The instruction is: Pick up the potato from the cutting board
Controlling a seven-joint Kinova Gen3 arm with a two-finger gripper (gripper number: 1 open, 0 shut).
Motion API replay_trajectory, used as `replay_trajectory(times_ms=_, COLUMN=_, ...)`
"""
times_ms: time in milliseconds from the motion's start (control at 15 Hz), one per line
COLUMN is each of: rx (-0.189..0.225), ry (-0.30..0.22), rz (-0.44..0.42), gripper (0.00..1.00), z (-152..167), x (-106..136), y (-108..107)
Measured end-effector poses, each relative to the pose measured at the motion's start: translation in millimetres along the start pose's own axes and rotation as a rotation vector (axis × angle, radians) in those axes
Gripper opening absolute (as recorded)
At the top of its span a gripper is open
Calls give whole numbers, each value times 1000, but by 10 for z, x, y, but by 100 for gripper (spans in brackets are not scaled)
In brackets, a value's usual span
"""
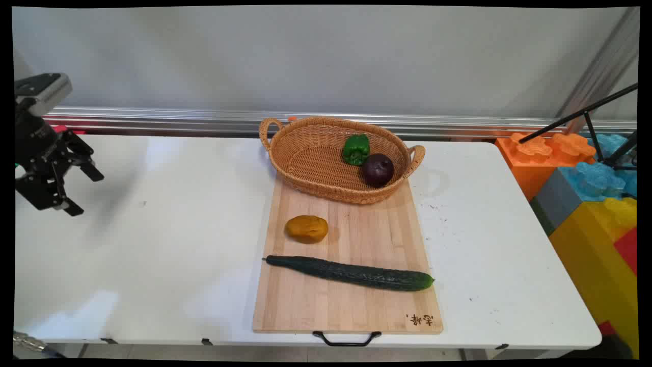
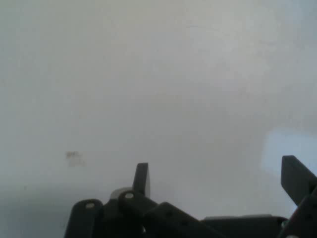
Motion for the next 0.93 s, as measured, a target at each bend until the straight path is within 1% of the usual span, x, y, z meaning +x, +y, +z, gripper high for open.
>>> replay_trajectory(times_ms=133, rx=-13, ry=20, rz=12, gripper=100, z=67, x=36, y=27)
replay_trajectory(times_ms=267, rx=-18, ry=43, rz=16, gripper=100, z=131, x=138, y=47)
replay_trajectory(times_ms=400, rx=-15, ry=71, rz=20, gripper=100, z=185, x=309, y=72)
replay_trajectory(times_ms=533, rx=-5, ry=105, rz=22, gripper=100, z=232, x=536, y=101)
replay_trajectory(times_ms=733, rx=16, ry=166, rz=28, gripper=100, z=328, x=1076, y=149)
replay_trajectory(times_ms=933, rx=16, ry=200, rz=36, gripper=100, z=434, x=1493, y=182)
